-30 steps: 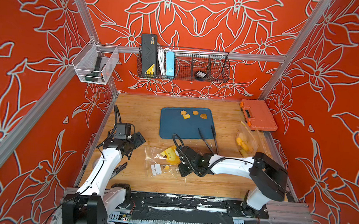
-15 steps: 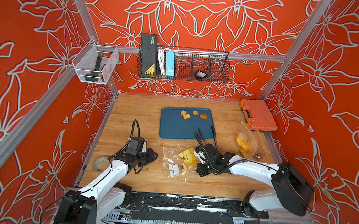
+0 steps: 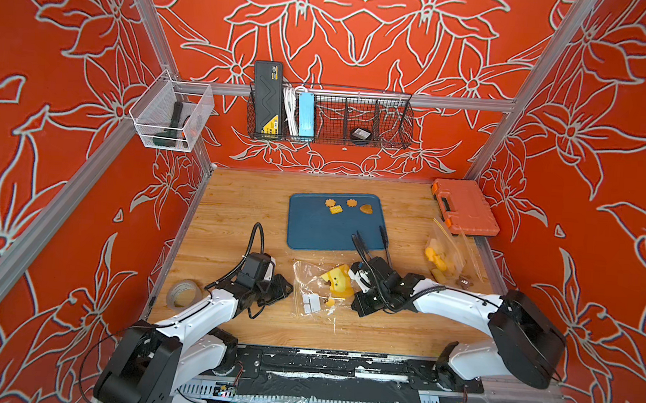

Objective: Put the cookies into a resealable bag to prevent moisture
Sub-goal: Pick up the ziploc bag from the center of the board.

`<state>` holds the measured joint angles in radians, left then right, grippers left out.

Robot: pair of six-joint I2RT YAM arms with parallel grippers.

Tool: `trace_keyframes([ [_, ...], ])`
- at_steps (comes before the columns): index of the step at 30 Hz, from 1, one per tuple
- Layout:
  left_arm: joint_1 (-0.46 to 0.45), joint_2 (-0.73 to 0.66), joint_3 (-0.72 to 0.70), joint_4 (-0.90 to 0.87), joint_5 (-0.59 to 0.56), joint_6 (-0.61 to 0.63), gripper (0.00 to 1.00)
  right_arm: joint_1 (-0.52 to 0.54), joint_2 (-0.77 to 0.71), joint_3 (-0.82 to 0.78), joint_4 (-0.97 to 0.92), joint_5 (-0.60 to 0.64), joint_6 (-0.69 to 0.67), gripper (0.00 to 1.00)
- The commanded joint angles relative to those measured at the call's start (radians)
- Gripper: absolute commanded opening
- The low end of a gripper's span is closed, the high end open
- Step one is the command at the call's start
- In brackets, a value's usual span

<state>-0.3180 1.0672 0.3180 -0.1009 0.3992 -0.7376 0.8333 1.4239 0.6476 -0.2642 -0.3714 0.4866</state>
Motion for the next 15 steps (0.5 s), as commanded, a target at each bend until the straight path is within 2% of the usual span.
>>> trace_keyframes([
  [1,-0.021,-0.009,-0.013,0.083,0.048,-0.028,0.58,-0.011,0.009,-0.019,0.018,0.001,0.028,0.0],
  [3,-0.021,-0.019,-0.039,0.125,0.086,-0.048,0.71,-0.015,0.021,-0.023,0.027,0.009,0.04,0.0],
  [4,-0.022,-0.025,-0.052,0.147,0.103,-0.057,0.74,-0.018,0.028,-0.026,0.034,0.013,0.05,0.0],
  [10,-0.03,-0.054,-0.107,0.238,0.167,-0.092,0.81,-0.042,0.05,-0.066,0.125,-0.013,0.143,0.0],
  [12,-0.032,-0.064,-0.114,0.259,0.182,-0.091,0.78,-0.052,0.056,-0.074,0.156,-0.04,0.168,0.0],
  [15,-0.034,-0.07,-0.113,0.273,0.192,-0.08,0.63,-0.062,0.06,-0.079,0.186,-0.071,0.188,0.0],
])
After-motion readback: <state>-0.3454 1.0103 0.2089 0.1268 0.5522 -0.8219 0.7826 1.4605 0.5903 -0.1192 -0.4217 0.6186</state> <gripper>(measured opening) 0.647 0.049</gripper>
